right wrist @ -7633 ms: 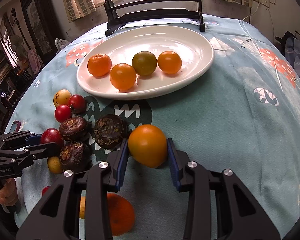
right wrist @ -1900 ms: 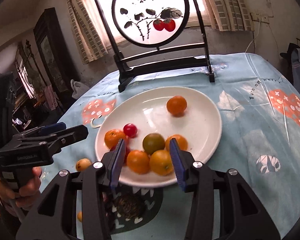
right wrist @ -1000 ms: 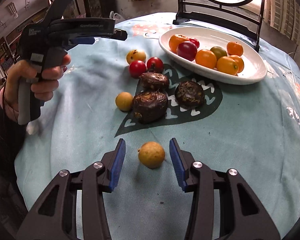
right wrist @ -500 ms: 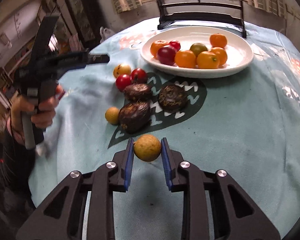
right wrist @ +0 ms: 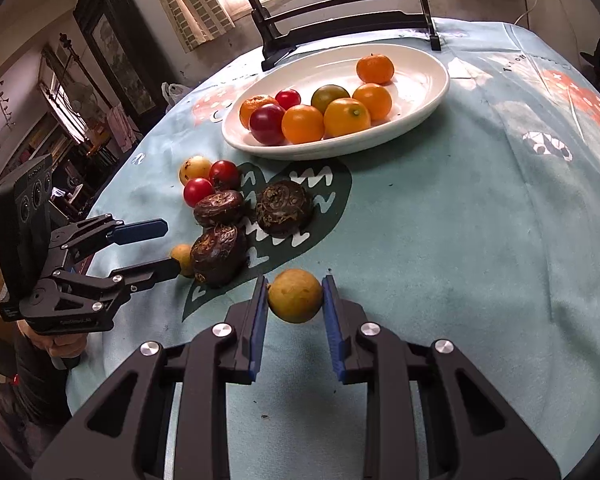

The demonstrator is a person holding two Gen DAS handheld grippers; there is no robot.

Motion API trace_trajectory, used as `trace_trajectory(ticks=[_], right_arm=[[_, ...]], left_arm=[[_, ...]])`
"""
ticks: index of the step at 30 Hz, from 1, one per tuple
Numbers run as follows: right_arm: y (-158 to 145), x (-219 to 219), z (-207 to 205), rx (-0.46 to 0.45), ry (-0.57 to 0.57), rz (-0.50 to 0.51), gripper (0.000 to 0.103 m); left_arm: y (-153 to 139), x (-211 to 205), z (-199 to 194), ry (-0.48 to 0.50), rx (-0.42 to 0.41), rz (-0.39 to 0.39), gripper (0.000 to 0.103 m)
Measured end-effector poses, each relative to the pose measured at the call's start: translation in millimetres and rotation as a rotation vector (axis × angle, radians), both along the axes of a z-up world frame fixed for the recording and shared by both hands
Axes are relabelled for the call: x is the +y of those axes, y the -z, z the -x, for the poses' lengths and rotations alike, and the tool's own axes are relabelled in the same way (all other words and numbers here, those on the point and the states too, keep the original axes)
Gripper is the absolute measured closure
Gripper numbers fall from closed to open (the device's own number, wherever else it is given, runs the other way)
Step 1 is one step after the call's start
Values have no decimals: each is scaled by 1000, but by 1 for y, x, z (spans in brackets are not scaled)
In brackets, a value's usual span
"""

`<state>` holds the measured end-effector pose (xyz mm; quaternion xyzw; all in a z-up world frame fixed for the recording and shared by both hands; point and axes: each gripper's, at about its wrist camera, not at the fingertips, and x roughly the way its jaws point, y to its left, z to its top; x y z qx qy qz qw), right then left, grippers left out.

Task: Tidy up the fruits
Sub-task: 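Grasp a small yellow fruit with the right tool while the left tool grasps another small yellow fruit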

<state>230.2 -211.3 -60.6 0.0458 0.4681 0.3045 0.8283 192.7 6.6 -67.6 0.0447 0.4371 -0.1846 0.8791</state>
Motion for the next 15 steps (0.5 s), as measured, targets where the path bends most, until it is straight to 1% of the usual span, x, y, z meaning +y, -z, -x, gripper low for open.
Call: trace_trajectory(ticks=[3,6,7,8,10,11,15], right_arm=[[0,-1,0,1,5,-2,76],[0,-1,0,-3,8,0,76],[-1,-1,0,-5,9,0,76],[-1,-1,1,-7,10,0,76],[-1,-1,1,-7,10,0,76],[-2,-1,1,-8,11,1,76],[-2,-2,1,-10,8,1,76]], left_arm=[[3,-3,0,6,2,-11,48],[7,-9,1,24,3,-27,53],[8,-11,1,28,5,-35,56],[9,-13,1,33,9,-39,62],[11,-16,1,41,6,-49,65],[11,-17,1,46,3,-50,68],[11,-19,2,52,-3,-56,73]])
